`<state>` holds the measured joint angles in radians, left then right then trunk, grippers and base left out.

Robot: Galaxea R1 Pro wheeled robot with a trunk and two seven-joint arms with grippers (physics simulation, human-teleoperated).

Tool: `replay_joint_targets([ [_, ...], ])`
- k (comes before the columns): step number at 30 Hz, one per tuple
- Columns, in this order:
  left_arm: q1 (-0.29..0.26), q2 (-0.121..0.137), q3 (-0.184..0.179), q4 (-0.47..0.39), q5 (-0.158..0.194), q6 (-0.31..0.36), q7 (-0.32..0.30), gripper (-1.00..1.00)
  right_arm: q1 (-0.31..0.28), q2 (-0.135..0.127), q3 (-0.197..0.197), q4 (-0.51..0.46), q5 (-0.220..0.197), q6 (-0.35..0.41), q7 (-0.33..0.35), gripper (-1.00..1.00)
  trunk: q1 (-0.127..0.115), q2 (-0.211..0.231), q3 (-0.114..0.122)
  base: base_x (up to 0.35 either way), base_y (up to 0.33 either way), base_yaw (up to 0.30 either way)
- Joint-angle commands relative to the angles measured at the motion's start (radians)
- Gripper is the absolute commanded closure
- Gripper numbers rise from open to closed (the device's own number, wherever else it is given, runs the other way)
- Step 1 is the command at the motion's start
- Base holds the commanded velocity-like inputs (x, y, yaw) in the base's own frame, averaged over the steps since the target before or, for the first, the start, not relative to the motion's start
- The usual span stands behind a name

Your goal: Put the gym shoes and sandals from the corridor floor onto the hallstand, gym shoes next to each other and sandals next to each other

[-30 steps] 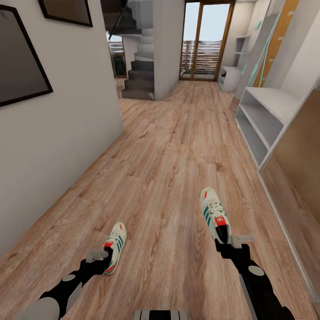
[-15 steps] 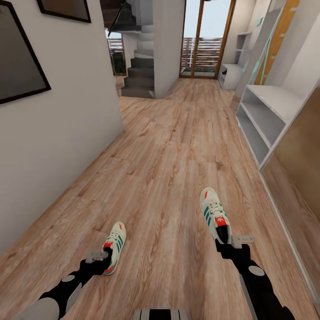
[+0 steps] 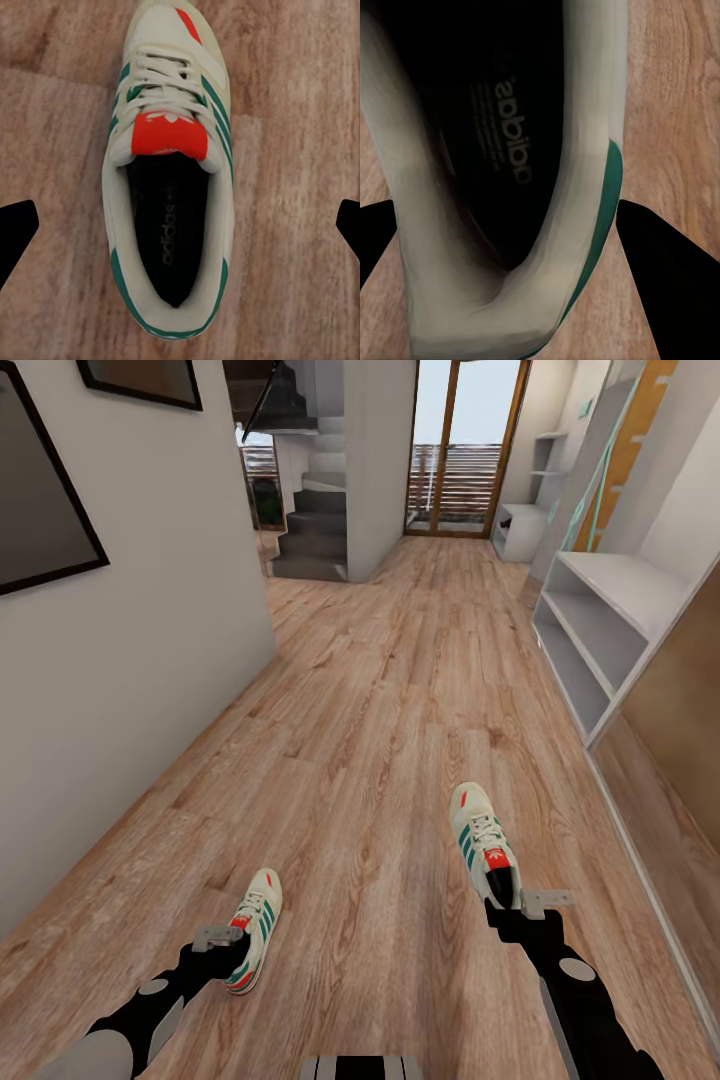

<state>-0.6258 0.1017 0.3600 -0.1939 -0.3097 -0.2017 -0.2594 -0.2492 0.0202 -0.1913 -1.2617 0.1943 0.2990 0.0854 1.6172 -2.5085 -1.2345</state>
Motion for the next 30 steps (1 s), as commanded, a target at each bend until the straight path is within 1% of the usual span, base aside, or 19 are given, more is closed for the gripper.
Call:
replay_joint_targets([
  [1, 0.0, 0.0, 0.008, 0.001, -0.009, -0.004, -0.004, -1.0, -0.001, 0.001, -0.003, -0.002, 0.01, 0.005, 0.01, 1.0, 0.0, 0.0, -0.001, 0.003, 0.0, 0.0],
  [16, 0.0, 0.001, 0.008, -0.005, -0.008, -0.008, -0.004, -1.0, 0.0, 0.004, -0.001, -0.005, 0.008, 0.005, 0.01, 1.0, 0.0, 0.0, -0.001, 0.0, 0.0, 0.0],
  [20, 0.0, 0.001, 0.006, -0.006, -0.007, -0.025, -0.004, -1.0, -0.001, 0.004, 0.0, -0.004, 0.008, 0.005, 0.01, 1.0, 0.002, -0.001, -0.019, 0.0, 0.0, 0.0],
  [24, 0.0, 0.002, 0.007, -0.006, -0.007, -0.068, -0.004, -1.0, 0.0, 0.004, 0.0, -0.003, 0.008, 0.005, 0.01, 1.0, 0.003, -0.002, -0.04, 0.0, 0.0, 0.0],
  [30, -0.002, 0.001, 0.009, -0.011, -0.008, -0.087, -0.004, -1.0, 0.0, 0.004, 0.0, -0.002, 0.008, 0.005, 0.01, 1.0, 0.006, -0.004, -0.072, 0.0, 0.0, 0.0],
])
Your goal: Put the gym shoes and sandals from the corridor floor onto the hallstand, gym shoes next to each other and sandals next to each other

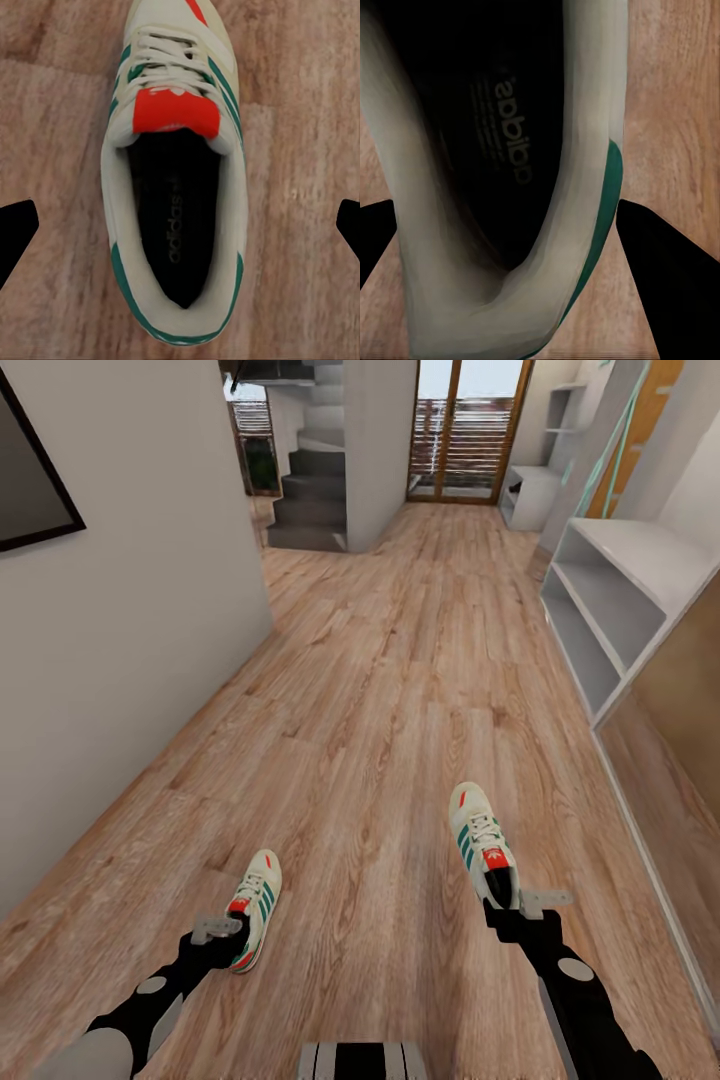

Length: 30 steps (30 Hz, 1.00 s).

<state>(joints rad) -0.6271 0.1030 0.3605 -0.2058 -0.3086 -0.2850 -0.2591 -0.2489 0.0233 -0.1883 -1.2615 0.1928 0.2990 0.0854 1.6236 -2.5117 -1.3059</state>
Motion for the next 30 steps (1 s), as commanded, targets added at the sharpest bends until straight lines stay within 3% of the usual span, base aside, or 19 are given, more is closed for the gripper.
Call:
replay_joint_targets([
  [1, -0.001, 0.0, 0.009, -0.007, -0.009, -0.004, -0.005, -1.0, -0.001, 0.001, -0.003, -0.002, 0.01, 0.005, 0.01, 1.0, 0.0, -0.001, -0.006, 0.0, 0.0, 0.0],
  [9, -0.002, -0.001, 0.006, -0.046, -0.008, -0.005, -0.005, -1.0, -0.001, 0.001, -0.003, -0.002, 0.01, 0.005, 0.01, 1.0, 0.004, -0.002, -0.05, 0.0, 0.0, 0.0],
  [30, -0.002, -0.002, 0.003, -0.047, -0.008, -0.005, -0.005, -1.0, -0.001, 0.001, -0.005, -0.006, 0.01, 0.005, 0.01, 1.0, 0.013, -0.007, -0.164, 0.0, 0.0, 0.0],
])
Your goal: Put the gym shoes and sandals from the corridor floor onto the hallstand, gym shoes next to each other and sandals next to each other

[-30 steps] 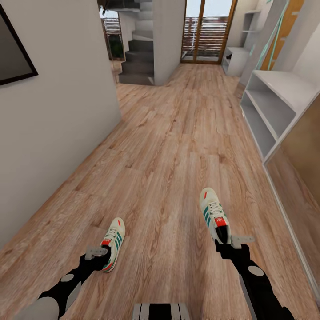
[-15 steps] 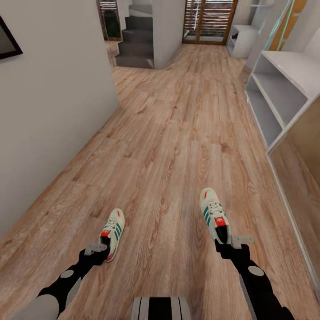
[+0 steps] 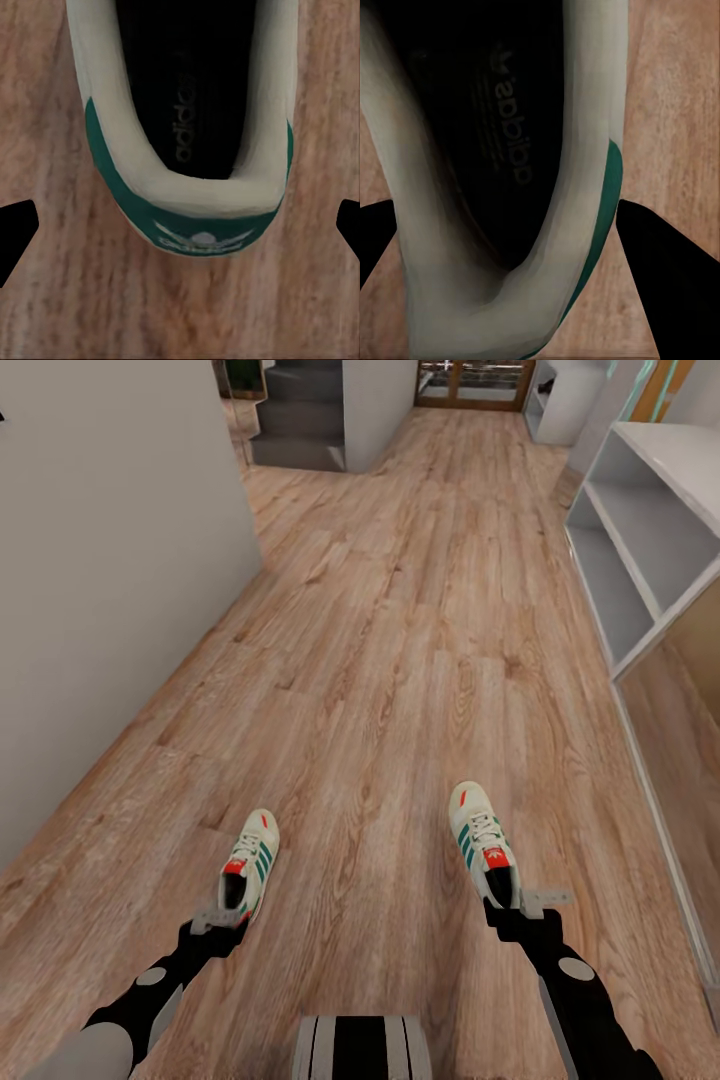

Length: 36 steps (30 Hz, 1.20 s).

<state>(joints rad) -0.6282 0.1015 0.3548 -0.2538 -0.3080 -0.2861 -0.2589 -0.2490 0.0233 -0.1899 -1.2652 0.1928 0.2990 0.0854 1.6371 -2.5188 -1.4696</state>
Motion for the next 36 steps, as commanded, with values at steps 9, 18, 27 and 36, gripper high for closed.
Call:
replay_joint_targets([
  [9, -0.001, 0.0, 0.01, 0.001, -0.01, -0.005, -0.005, -1.0, -0.001, 0.001, -0.003, -0.002, 0.01, 0.005, 0.01, 1.0, 0.001, -0.001, -0.023, 0.0, 0.0, 0.0],
  [18, -0.001, 0.0, 0.013, 0.001, -0.009, -0.006, -0.005, -1.0, 0.0, 0.001, -0.003, -0.002, 0.01, 0.005, 0.01, 1.0, 0.001, -0.001, -0.028, 0.049, 0.0, 0.0],
  [27, -0.001, 0.0, 0.013, 0.001, -0.008, -0.007, -0.005, -1.0, -0.001, 0.001, -0.003, -0.002, 0.01, 0.005, 0.01, 1.0, 0.001, -0.001, -0.028, 0.061, 0.0, 0.0],
  [36, 0.0, 0.0, 0.013, 0.001, -0.008, -0.007, -0.005, -1.0, 0.0, 0.001, -0.003, -0.002, 0.01, 0.005, 0.01, 1.0, 0.001, -0.001, -0.028, 0.047, 0.0, 0.0],
])
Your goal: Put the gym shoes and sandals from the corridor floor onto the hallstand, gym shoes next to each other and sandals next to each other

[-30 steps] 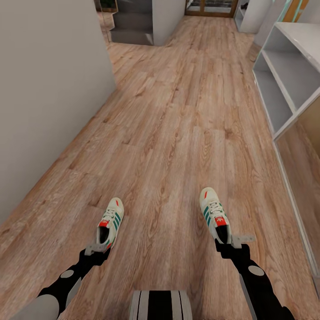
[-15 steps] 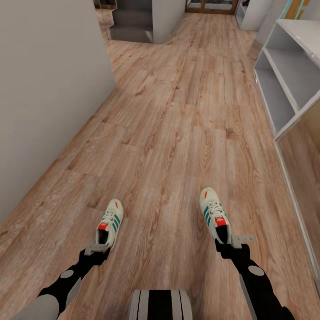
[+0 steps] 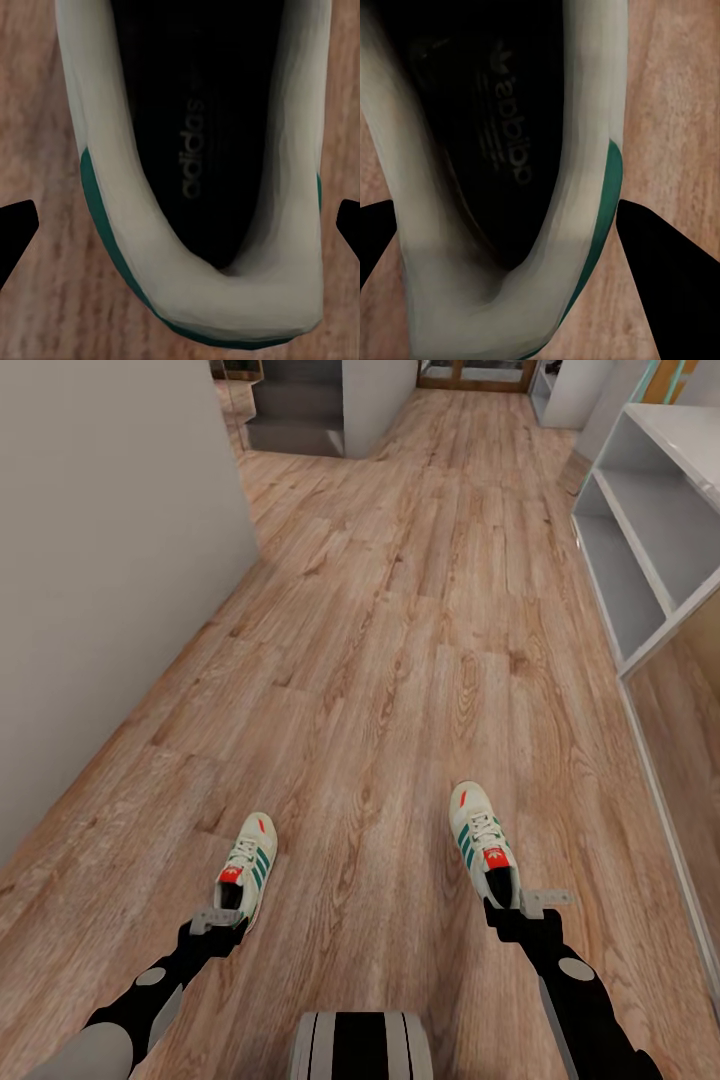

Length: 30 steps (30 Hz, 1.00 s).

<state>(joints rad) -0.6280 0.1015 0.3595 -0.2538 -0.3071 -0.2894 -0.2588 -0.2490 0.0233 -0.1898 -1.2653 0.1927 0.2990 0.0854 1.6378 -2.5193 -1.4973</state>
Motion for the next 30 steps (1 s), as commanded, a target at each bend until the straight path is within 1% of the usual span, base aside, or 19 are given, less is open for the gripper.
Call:
replay_joint_targets([
  [1, -0.001, 0.0, 0.009, 0.001, -0.009, -0.004, -0.005, -1.0, 0.0, 0.001, -0.003, -0.001, 0.01, 0.005, 0.01, 1.0, 0.0, 0.0, -0.001, 0.016, 0.0, 0.0],
  [11, -0.001, 0.0, 0.01, 0.001, -0.009, -0.003, -0.004, -1.0, -0.001, 0.001, -0.003, 0.0, 0.01, 0.005, 0.01, 1.0, 0.0, 0.0, -0.001, 0.003, 0.0, 0.0],
  [12, -0.001, 0.0, 0.011, 0.001, -0.009, -0.002, -0.004, 1.0, -0.001, 0.001, -0.003, 0.0, 0.01, 0.005, 0.01, 1.0, 0.0, 0.0, -0.001, 0.0, 0.0, 0.0],
  [30, 0.0, 0.0, 0.02, 0.002, -0.003, -0.005, -0.004, 1.0, 0.0, 0.001, -0.003, 0.0, 0.01, 0.005, 0.01, 1.0, 0.0, 0.0, -0.001, 0.0, 0.0, 0.0],
])
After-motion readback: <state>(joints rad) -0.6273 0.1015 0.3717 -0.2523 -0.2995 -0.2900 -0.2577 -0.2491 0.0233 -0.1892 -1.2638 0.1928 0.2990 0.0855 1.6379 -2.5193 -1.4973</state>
